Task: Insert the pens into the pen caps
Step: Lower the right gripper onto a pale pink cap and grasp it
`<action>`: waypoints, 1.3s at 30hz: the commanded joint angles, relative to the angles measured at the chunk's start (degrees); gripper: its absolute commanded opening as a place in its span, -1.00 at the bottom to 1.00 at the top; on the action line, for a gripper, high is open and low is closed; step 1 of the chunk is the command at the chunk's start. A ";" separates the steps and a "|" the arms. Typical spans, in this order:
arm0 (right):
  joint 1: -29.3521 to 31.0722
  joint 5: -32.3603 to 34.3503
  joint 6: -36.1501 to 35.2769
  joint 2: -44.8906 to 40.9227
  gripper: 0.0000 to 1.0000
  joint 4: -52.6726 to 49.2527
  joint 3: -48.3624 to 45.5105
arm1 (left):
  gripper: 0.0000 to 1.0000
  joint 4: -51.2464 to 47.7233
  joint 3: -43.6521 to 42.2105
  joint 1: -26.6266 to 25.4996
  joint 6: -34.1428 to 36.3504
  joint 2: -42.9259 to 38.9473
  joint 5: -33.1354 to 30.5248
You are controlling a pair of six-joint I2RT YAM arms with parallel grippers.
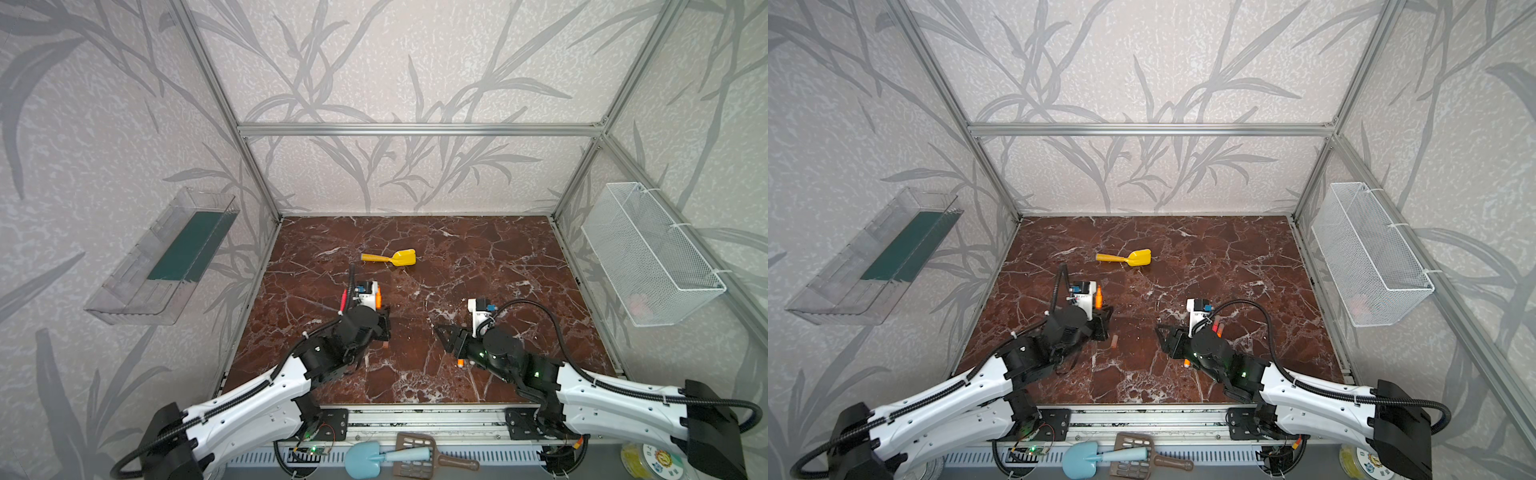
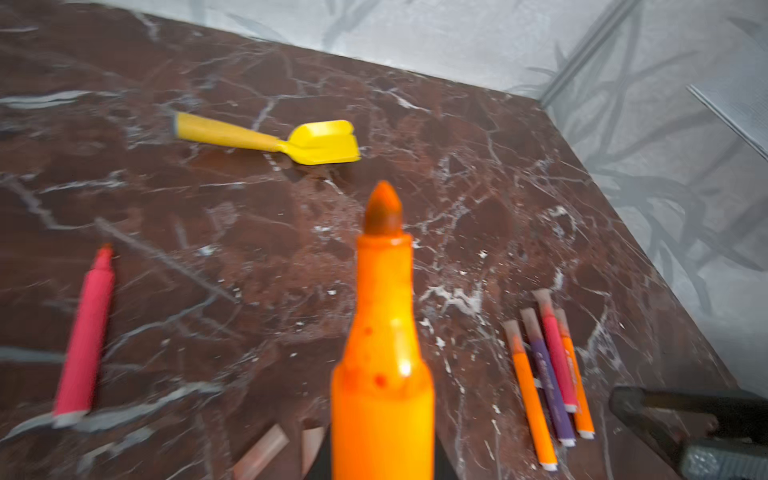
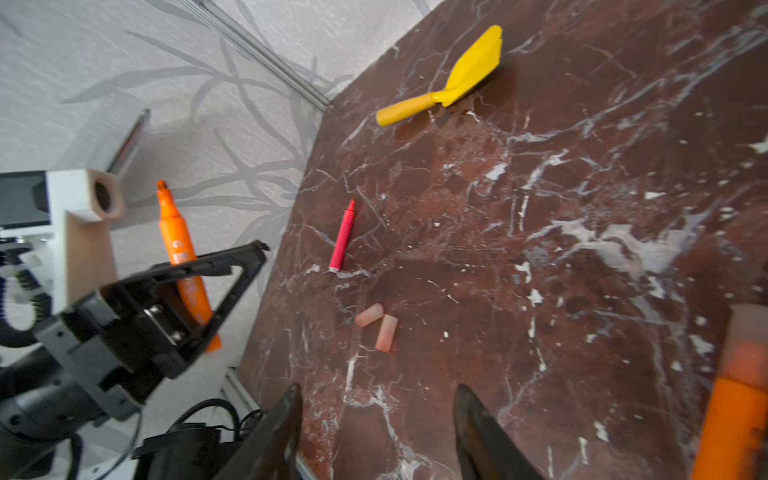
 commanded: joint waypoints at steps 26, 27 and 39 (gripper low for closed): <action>5.88 -2.89 -13.59 59.60 -0.12 -29.93 50.87 | -1.00 -12.83 -4.65 22.66 -0.34 -6.79 12.65; 6.01 -2.65 -13.69 60.38 -0.16 -30.35 51.49 | -1.00 -12.89 -4.66 22.67 -0.29 -6.94 12.87; 6.57 2.59 -14.14 65.88 -0.37 -36.64 56.83 | -1.00 -13.03 -5.27 22.75 -0.65 -9.25 14.04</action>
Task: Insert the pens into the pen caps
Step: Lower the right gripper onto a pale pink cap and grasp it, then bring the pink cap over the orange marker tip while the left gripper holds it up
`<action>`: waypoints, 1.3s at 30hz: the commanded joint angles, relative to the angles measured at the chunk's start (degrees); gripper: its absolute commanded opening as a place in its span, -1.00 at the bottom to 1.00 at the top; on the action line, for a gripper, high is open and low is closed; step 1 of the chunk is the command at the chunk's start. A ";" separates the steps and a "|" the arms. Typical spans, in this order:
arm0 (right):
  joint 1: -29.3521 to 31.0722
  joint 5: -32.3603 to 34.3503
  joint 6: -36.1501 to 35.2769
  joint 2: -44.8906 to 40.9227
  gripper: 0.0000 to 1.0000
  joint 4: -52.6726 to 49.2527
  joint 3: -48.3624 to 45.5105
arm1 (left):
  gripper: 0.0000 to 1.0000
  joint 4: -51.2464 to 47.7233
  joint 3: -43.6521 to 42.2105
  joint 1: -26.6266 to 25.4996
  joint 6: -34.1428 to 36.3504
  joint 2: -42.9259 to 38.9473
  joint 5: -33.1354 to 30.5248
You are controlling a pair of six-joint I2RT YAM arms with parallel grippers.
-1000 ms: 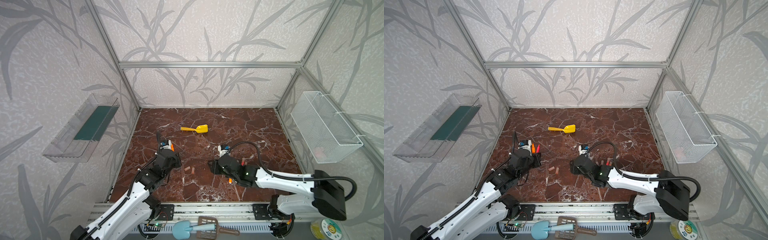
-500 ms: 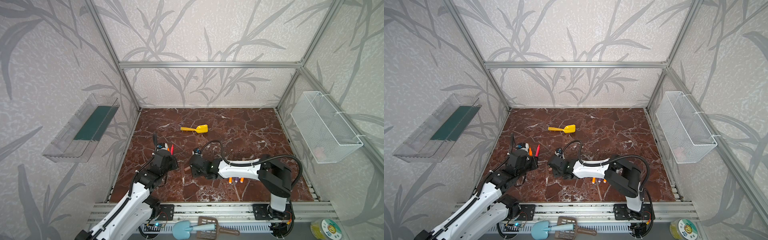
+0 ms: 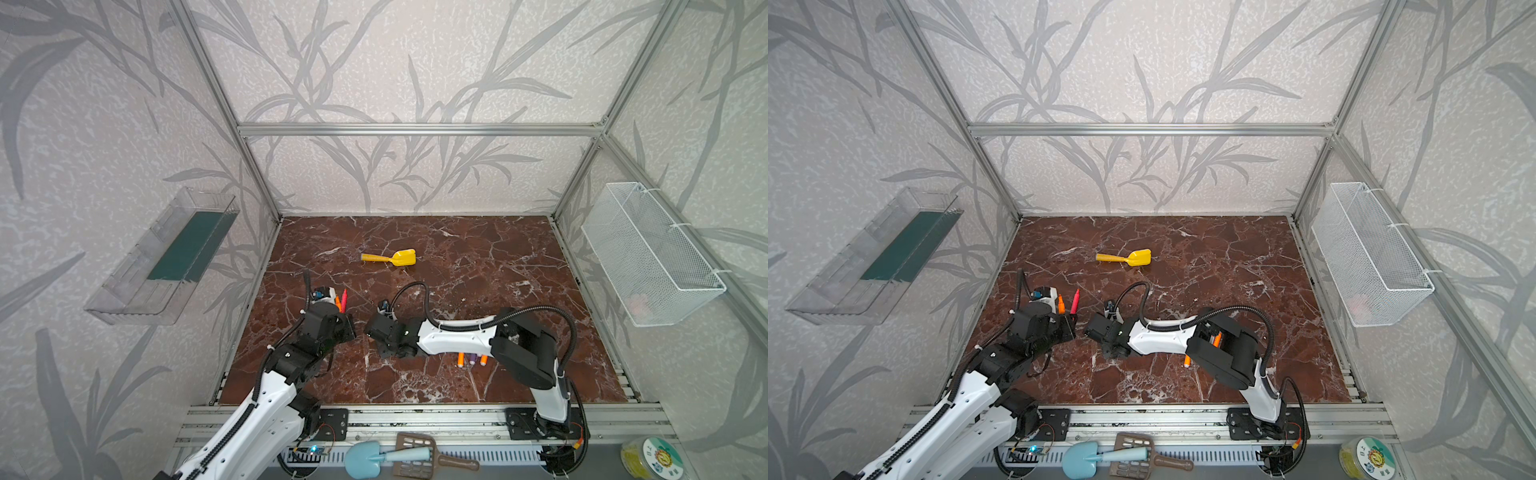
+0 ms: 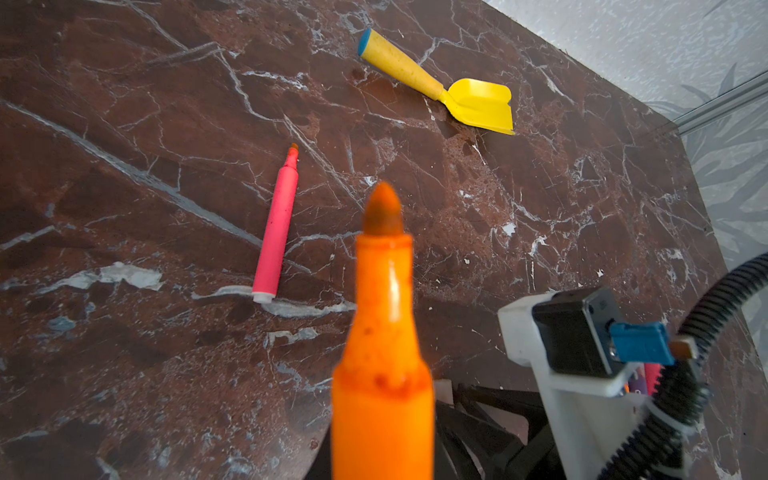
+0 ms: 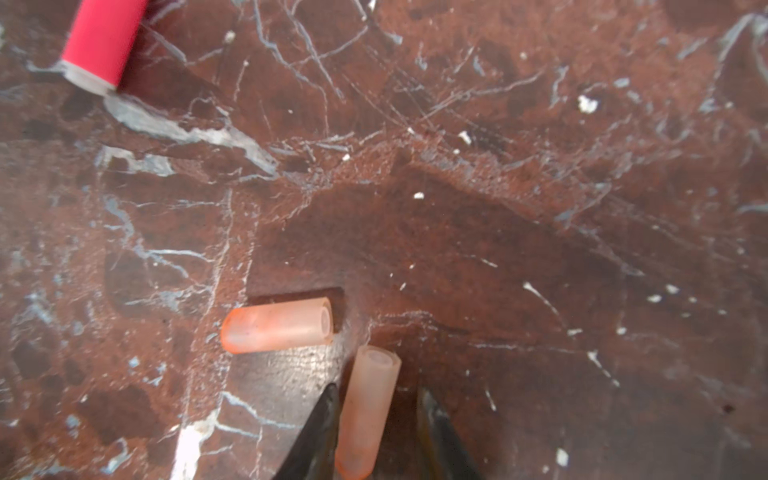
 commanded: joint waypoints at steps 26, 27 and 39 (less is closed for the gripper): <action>-1.03 8.75 3.15 -26.22 -0.76 3.04 -19.05 | -1.00 8.67 -2.92 -15.98 -5.44 -1.67 0.51; -1.22 9.97 3.33 -29.44 -0.76 3.96 -21.47 | -1.00 9.99 -2.89 -19.45 -5.79 -0.52 -2.18; -11.99 10.13 2.04 -73.61 -0.73 11.86 -46.34 | -1.00 35.16 8.45 -50.26 -5.04 31.83 -17.08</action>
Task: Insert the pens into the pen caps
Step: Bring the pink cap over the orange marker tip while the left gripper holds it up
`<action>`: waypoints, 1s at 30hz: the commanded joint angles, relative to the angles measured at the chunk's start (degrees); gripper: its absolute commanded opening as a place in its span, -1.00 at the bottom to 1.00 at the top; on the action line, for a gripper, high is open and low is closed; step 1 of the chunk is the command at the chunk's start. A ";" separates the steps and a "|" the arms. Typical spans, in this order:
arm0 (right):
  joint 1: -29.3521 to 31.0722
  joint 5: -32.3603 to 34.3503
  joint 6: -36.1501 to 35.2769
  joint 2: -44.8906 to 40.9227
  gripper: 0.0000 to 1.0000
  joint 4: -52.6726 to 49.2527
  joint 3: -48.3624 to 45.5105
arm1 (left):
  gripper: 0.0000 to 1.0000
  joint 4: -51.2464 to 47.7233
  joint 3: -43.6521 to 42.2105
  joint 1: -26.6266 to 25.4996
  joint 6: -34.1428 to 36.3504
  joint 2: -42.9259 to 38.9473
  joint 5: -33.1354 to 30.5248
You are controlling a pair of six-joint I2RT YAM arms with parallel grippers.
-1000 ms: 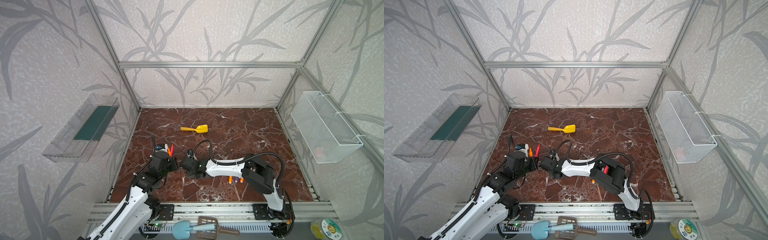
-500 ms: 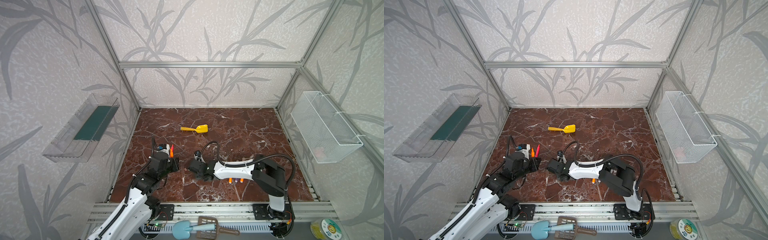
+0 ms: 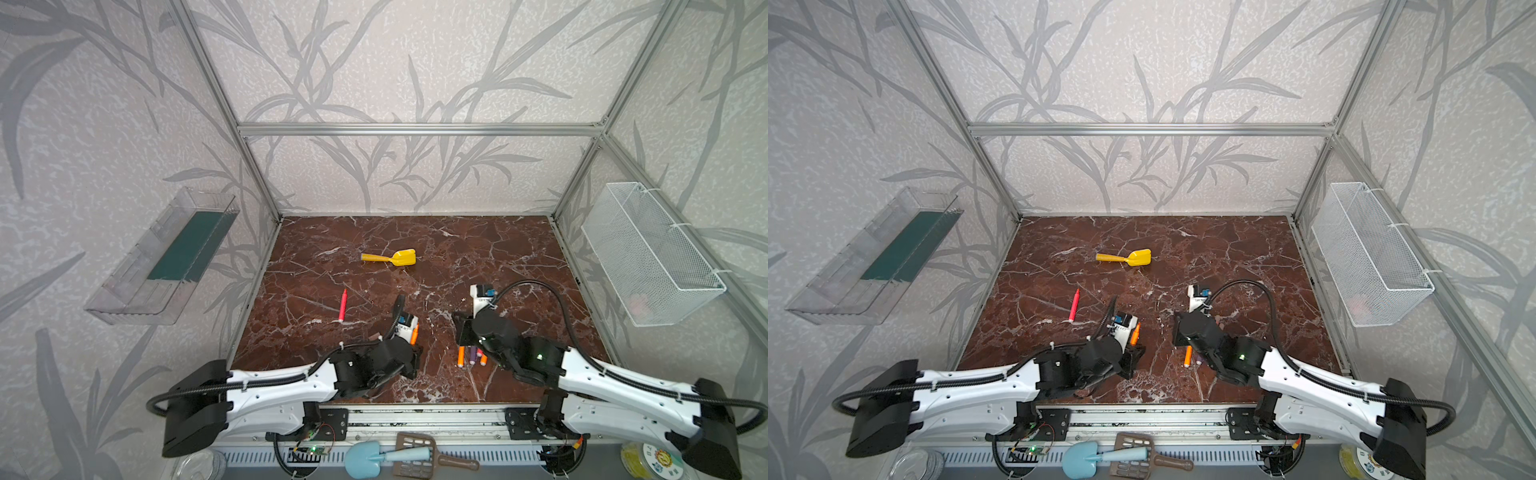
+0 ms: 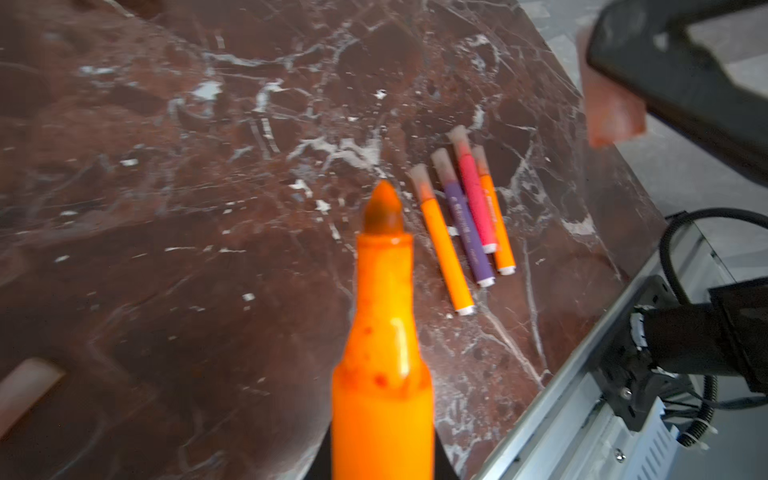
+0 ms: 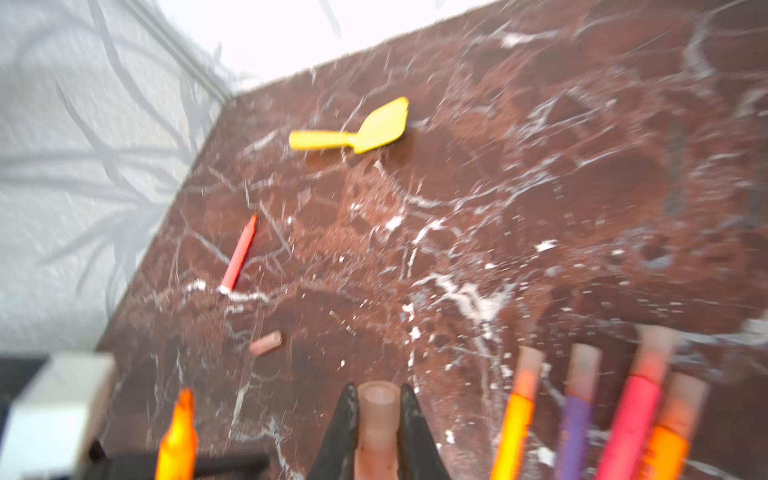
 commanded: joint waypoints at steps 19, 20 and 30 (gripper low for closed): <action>-8.47 -11.54 4.88 -15.09 -0.74 24.65 -12.09 | -1.00 19.47 8.51 -5.96 1.77 14.93 2.62; -8.45 -11.84 5.02 -14.12 -0.76 25.35 -11.92 | -1.00 19.77 8.38 -5.97 1.77 14.93 2.46; -8.45 -16.11 8.44 -12.53 -0.85 25.62 -11.93 | -1.00 21.03 7.91 -5.88 1.94 14.06 1.30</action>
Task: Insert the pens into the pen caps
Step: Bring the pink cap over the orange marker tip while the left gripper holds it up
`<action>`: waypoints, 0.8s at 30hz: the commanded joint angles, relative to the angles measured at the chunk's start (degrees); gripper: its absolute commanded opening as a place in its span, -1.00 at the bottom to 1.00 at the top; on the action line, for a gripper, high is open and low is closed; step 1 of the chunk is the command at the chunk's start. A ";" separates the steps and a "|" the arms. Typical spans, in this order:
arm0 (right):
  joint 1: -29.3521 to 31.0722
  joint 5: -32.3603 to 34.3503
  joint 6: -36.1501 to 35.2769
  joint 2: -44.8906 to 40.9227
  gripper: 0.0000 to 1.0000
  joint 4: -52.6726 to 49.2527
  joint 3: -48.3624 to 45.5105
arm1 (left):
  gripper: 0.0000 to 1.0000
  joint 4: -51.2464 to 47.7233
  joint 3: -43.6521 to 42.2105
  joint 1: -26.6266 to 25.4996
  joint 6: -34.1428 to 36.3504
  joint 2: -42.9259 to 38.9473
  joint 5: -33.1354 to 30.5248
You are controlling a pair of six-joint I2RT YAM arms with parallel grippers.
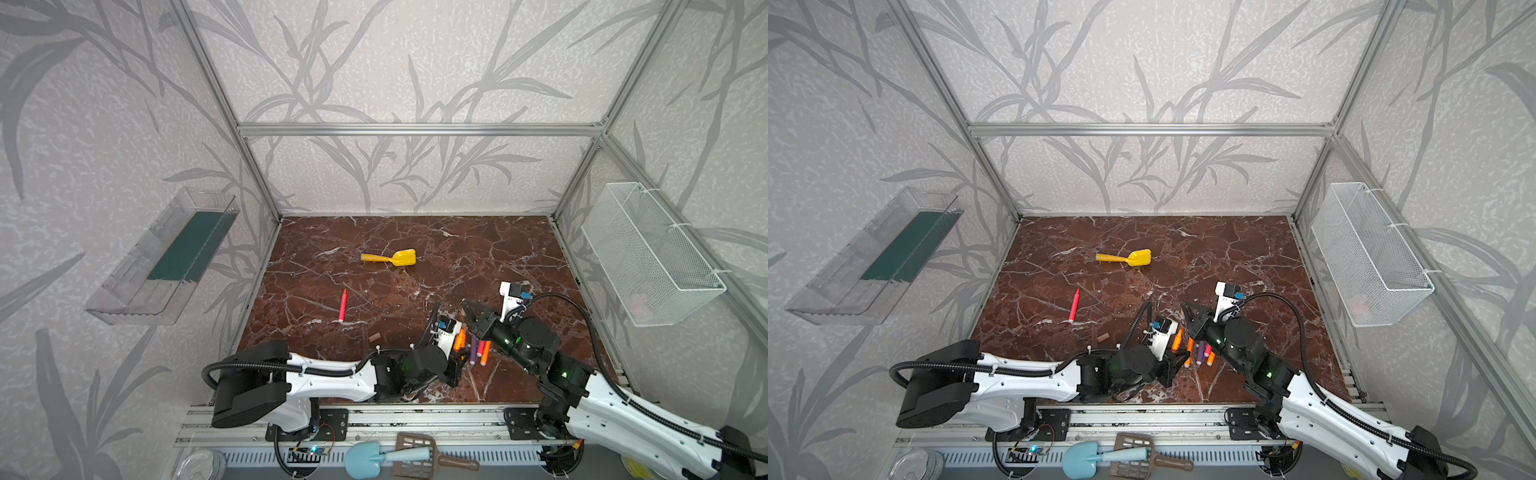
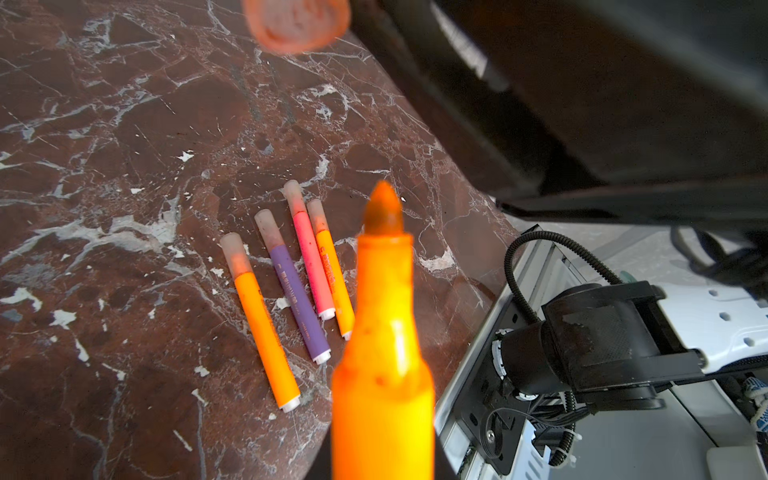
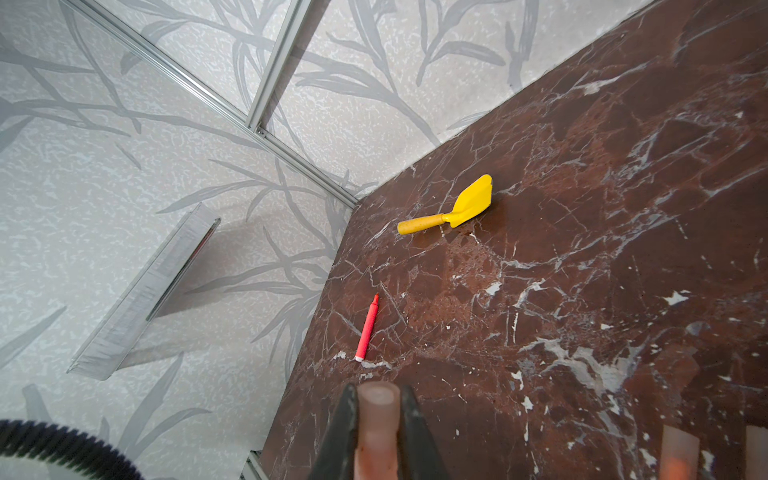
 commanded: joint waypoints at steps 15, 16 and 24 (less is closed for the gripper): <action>-0.08 -5.20 3.34 -2.75 -0.87 3.89 -3.34 | -1.00 -0.28 1.29 -0.10 0.68 -0.65 -2.70; -0.12 -5.33 3.31 -2.79 -0.87 4.11 -3.54 | -1.00 -0.33 1.33 -0.08 0.74 -0.62 -2.74; -0.12 -6.48 3.61 -3.71 -0.88 4.52 -4.56 | -1.00 -0.75 1.49 0.18 0.77 -0.11 -3.26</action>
